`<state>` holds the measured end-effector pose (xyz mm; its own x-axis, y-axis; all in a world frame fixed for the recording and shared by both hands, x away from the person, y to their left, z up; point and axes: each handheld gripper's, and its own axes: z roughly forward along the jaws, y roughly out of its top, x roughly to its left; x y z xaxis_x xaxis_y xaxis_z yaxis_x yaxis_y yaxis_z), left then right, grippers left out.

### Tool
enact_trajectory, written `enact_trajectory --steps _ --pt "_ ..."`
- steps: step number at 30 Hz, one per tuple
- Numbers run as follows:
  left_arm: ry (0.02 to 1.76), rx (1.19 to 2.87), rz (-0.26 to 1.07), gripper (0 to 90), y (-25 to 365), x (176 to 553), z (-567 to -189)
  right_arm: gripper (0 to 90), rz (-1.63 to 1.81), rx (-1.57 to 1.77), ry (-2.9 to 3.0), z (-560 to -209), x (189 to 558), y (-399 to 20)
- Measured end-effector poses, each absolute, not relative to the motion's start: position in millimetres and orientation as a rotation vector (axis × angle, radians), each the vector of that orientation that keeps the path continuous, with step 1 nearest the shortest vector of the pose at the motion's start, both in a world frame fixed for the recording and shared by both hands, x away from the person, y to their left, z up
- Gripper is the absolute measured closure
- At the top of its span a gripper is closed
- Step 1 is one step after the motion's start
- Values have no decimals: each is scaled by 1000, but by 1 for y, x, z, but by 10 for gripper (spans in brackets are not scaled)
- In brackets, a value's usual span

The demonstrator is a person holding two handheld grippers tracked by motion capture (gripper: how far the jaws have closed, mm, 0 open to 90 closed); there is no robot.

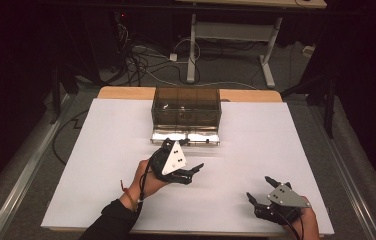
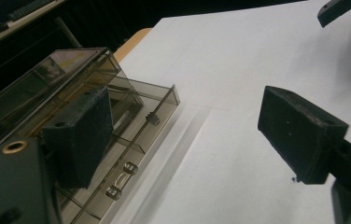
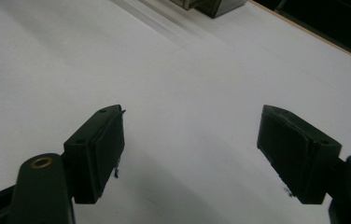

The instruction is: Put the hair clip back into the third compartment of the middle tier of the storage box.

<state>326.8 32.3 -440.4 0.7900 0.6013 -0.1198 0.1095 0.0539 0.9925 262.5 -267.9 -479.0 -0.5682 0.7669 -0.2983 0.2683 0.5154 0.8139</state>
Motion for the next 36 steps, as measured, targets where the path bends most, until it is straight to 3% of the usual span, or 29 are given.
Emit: enact_trajectory --steps 36 --pt "607 1509 436 170 63 296 -460 235 971 830 2108 -480 262 -265"
